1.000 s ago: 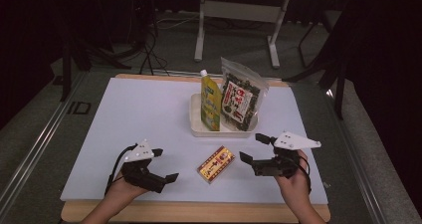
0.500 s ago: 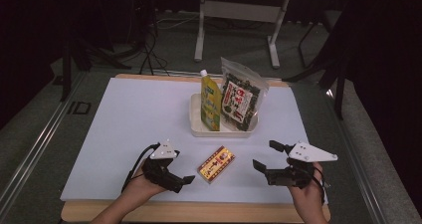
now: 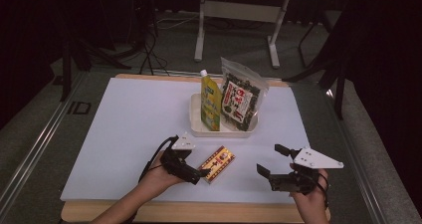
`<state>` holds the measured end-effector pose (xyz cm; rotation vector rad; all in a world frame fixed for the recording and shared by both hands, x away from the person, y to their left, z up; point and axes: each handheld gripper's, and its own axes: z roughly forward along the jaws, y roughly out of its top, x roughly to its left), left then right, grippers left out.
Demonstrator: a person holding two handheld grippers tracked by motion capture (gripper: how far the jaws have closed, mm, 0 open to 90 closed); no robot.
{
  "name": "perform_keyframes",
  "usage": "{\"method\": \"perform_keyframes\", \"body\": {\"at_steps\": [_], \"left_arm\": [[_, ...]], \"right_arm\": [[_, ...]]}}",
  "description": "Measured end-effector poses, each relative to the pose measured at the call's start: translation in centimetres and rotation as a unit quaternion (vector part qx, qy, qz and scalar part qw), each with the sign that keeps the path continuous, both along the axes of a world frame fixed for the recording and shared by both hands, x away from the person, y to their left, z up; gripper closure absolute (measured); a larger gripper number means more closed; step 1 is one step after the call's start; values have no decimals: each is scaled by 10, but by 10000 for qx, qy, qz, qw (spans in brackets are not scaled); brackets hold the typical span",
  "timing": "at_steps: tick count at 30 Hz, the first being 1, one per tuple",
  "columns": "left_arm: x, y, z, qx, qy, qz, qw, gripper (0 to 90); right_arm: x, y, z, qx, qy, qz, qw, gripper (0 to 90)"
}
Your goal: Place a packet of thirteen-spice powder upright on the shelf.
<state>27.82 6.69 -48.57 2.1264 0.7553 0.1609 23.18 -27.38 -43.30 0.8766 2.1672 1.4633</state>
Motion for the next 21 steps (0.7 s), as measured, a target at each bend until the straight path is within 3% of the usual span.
{"method": "perform_keyframes", "body": {"at_steps": [3,10,18,21], "left_arm": [[5,-10,-2,48,103,54,9999,20],[15,-33,-9,198,304,153,9992,20],[24,-57,-21,373,605,340,9969,24],[27,-64,-27,535,634,412,9957,26]], "right_arm": [[0,-3,0,88,-8,-62,9999,103],[-2,-3,1,-5,-95,-172,9998,103],[-1,-4,0,25,-18,-184,9998,105],[-2,-3,-1,-1,-9,-183,9998,105]]}}
